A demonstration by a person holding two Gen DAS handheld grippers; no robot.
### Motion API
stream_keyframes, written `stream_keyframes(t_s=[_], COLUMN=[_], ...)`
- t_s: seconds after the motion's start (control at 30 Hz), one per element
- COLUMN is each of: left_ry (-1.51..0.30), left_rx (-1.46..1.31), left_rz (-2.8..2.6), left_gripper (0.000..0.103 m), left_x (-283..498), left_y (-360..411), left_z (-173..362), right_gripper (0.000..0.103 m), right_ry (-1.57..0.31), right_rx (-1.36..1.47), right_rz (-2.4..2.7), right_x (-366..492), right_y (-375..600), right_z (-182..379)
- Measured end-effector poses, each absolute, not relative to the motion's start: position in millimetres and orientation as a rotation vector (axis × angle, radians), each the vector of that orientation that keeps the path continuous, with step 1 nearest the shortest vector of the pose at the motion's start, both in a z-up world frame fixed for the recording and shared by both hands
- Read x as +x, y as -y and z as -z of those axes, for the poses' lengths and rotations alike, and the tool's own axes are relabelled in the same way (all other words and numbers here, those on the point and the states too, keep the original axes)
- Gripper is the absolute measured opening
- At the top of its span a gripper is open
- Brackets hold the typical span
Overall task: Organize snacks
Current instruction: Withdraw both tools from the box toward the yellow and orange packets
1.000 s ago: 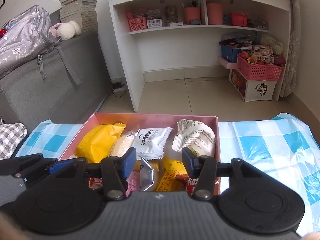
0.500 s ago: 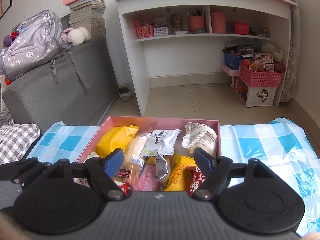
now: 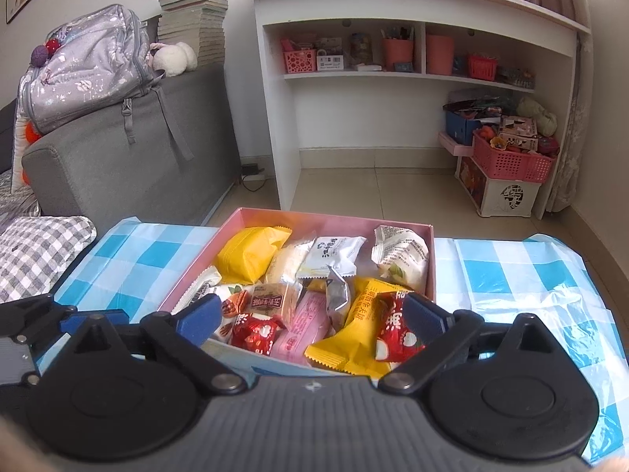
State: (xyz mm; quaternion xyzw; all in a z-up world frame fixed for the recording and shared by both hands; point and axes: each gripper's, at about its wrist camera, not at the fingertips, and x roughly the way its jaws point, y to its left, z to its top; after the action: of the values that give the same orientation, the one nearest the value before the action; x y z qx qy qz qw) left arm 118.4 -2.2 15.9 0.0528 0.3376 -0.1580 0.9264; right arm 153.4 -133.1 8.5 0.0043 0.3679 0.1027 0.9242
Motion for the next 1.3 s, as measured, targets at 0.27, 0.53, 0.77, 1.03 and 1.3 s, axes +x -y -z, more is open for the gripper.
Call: stream_keyframes(t_s=[0.27,0.53,0.77,1.03,1.3], left_ry=[-0.688,-0.679,-0.682,-0.695,-0.708], left_rx=[0.135,0.143,0.174,0.172,0.183], left_rz=[0.310,0.305,0.302,0.296,0.280], left_gripper=[0.098,0.099,0.100,0.100,0.100], left_x=[94.7,77.0,63.3,52.3,51.9], left_y=[-6.9,-17.9,-27.5,-43.7,-66.0], left_z=[-20.2,-19.1,-9.4,0.6,19.6], right_gripper=[0.102,0.103,0.103,0.103,0.103], right_ry=[-0.753,-0.739,-0.723,-0.732,-0.757], right_rx=[0.001,-0.011,-0.038,-0.089,-0.160], right_rz=[-0.213,-0.237,-0.268,-0.320,-0.359], right_x=[134.1,113.9,99.4,85.2,77.4], right_y=[128.8,121.7,115.9,108.6,99.1], right_z=[-11.5,-13.7,-8.5,4.0,18.0])
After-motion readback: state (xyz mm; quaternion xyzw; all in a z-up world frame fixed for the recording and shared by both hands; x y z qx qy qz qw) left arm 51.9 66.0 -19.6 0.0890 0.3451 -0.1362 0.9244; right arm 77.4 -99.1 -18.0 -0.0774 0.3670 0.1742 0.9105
